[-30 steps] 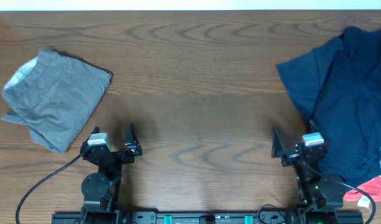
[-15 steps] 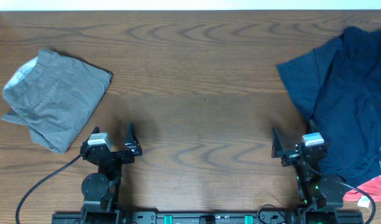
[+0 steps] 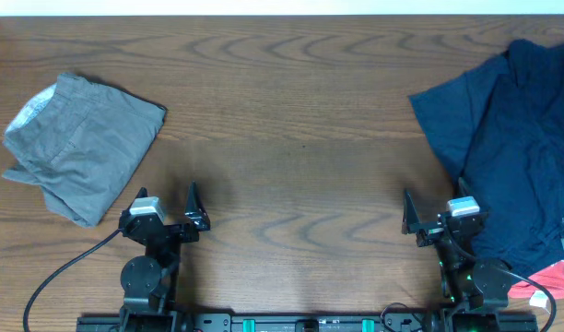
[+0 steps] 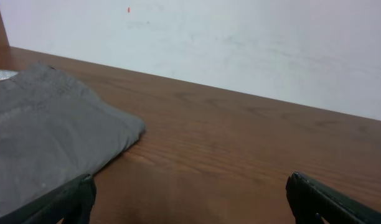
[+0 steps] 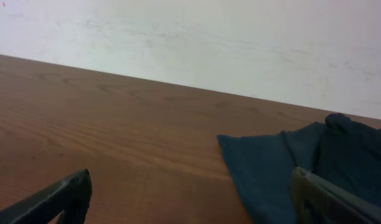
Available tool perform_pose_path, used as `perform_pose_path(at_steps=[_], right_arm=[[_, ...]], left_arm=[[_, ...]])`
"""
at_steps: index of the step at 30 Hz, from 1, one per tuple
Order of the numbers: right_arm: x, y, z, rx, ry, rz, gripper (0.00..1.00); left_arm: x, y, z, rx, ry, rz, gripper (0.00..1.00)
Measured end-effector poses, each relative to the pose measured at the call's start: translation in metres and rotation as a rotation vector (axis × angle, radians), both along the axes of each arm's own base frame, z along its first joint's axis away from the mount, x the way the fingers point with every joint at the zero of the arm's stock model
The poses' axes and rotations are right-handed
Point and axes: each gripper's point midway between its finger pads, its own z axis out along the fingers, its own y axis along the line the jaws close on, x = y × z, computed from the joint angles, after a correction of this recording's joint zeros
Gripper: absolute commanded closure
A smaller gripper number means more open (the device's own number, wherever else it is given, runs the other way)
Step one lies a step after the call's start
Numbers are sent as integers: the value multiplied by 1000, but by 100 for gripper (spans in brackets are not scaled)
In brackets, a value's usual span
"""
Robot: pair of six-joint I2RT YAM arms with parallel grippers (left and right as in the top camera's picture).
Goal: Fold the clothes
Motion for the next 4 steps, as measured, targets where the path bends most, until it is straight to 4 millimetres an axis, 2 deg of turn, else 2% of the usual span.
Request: perform_pose_path(at_steps=[4], right_arm=[[0,0,0,0,0,0,1]], left_arm=[[0,0,0,0,0,0,2]])
